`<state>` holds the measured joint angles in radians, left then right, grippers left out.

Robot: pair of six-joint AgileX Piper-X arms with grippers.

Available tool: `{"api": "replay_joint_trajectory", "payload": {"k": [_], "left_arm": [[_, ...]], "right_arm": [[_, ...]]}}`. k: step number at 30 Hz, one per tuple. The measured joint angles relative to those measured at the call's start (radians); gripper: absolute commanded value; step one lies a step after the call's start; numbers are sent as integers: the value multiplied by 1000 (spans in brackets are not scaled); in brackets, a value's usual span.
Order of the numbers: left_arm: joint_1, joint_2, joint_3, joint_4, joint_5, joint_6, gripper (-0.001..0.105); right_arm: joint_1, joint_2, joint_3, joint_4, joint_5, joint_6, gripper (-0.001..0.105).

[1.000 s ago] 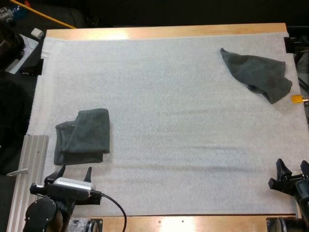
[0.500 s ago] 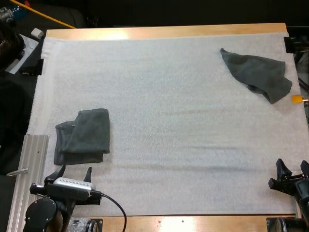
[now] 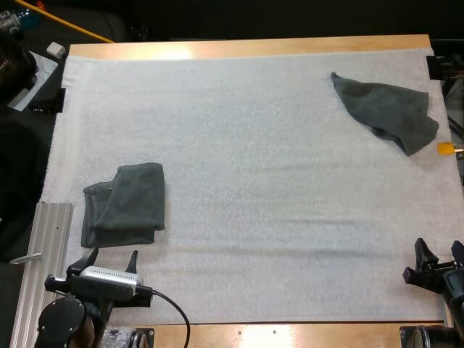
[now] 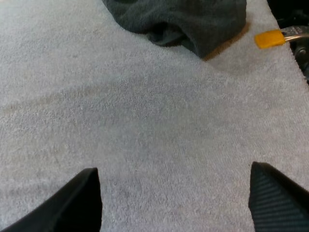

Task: Pick towel from pile, fold and stack

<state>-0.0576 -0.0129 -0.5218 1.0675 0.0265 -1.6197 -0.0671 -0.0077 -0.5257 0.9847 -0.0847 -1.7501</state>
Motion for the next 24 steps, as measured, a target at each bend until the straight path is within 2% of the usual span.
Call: {"api": "replay_joint_trajectory", "payload": {"k": [14,24], "left_arm": [[0,0,-7,-8,13,0,62],[-5,1,-77,-84,241,-53,61]], "right_arm": [[0,0,-8,0,0,0,63],[0,85,-139,18,-50,-7,63]]}}
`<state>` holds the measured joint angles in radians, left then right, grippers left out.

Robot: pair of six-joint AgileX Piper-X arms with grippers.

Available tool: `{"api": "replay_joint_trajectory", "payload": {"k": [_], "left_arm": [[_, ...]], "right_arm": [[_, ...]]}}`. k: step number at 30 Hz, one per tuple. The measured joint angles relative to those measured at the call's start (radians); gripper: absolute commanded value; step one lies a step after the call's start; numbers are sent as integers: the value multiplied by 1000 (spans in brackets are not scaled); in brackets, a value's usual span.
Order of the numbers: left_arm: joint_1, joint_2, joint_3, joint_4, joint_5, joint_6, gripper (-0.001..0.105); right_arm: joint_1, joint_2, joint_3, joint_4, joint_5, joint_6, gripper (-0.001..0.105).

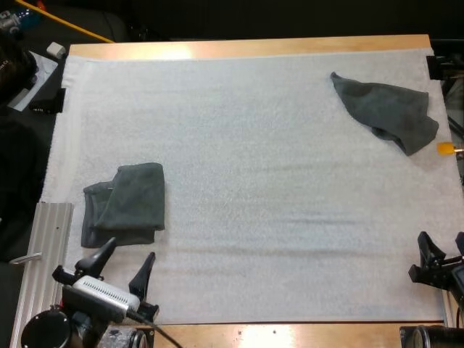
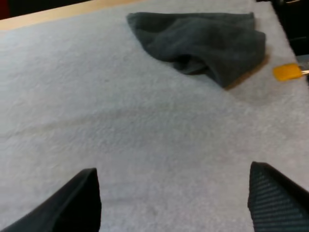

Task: Pick towel from pile, fold and stack

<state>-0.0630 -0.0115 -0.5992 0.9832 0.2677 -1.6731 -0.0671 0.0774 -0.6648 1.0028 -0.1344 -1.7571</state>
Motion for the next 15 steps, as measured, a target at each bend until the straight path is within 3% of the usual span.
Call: {"api": "replay_joint_trajectory", "payload": {"k": [7,11,15], "left_arm": [[-66,87,-61,-30,103,-10,62],[-69,104,-75,-29,118,-6,62],[-107,179,-128,-53,166,7,62]], "right_arm": [[0,139,-103,25,-79,-11,63],[0,160,-124,32,-117,-15,63],[0,267,-202,17,-229,-15,63]]}}
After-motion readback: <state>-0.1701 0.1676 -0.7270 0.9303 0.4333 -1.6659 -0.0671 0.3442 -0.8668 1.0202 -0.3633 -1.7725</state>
